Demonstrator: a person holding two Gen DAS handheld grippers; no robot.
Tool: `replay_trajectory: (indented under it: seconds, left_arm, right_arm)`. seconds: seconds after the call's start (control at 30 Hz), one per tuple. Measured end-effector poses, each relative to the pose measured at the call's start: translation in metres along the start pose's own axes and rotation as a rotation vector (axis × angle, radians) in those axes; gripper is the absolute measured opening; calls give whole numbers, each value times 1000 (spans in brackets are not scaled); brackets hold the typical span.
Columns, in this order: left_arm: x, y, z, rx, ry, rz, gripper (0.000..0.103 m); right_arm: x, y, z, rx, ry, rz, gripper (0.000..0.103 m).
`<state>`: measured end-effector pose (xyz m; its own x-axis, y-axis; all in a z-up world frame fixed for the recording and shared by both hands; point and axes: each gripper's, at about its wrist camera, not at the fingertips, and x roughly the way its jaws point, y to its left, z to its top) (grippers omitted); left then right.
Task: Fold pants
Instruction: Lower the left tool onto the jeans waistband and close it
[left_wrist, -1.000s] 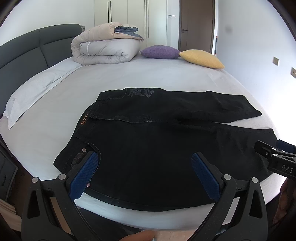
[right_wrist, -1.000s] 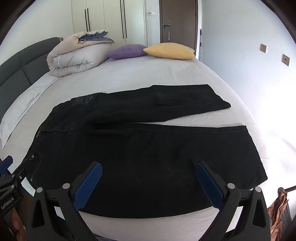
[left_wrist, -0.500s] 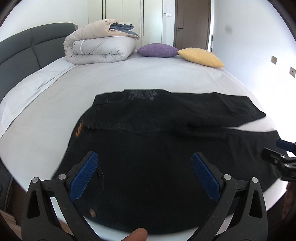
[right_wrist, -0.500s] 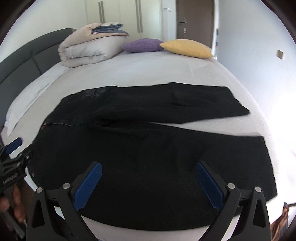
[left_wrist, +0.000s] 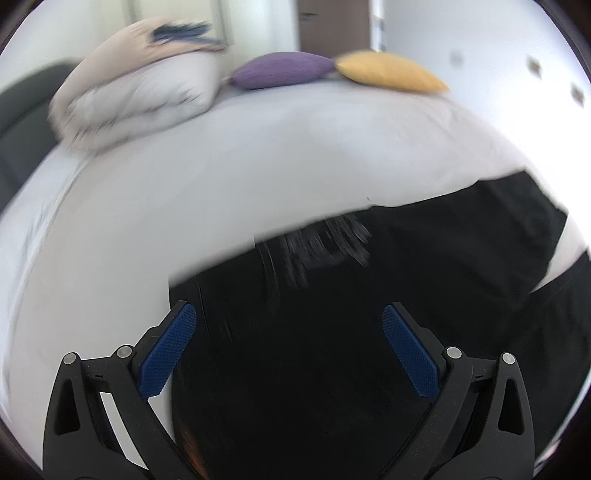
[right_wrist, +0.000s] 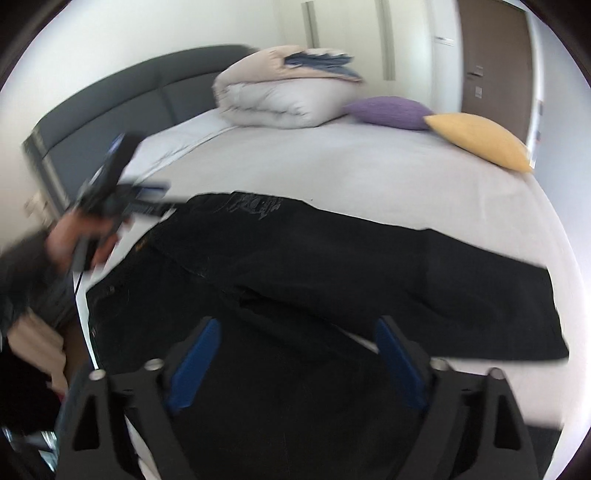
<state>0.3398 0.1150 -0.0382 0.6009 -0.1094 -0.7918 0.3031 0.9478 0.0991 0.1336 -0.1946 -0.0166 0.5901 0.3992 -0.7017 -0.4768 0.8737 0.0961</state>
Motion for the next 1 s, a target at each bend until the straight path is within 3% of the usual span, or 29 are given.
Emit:
replay_trajectory:
  seconds: [0.2, 0.33, 0.47, 0.53, 0.57, 0.63, 0.7, 0.8, 0.87, 1.0]
  left_arm:
    - [74, 28, 47, 160, 140, -97, 96]
    - [112, 30, 56, 238, 209, -137, 90]
    - [151, 39, 56, 246, 286, -168, 88]
    - [166, 40, 49, 255, 326, -184, 78]
    - [170, 40, 47, 248, 324, -195, 76]
    - [171, 39, 46, 235, 308, -224, 46]
    - [172, 36, 46, 234, 292, -219, 36]
    - [165, 31, 45, 250, 267, -215, 11]
    - [158, 27, 42, 265, 226, -185, 5]
    - [134, 19, 30, 268, 124, -150, 4]
  right_arm:
    - [23, -27, 4, -32, 4, 90, 71]
    - [44, -38, 6, -36, 32, 126, 67]
    - [61, -39, 14, -58, 49, 144, 65]
    - [70, -37, 21, -85, 57, 150, 63]
    - [73, -35, 25, -95, 56, 156, 62]
    - [80, -34, 35, -109, 54, 156, 62]
    - [88, -33, 47, -131, 55, 160, 61]
    - [103, -24, 69, -183, 57, 166, 61]
    - [115, -17, 86, -223, 64, 160, 61]
    - [138, -6, 116, -306, 67, 130, 57]
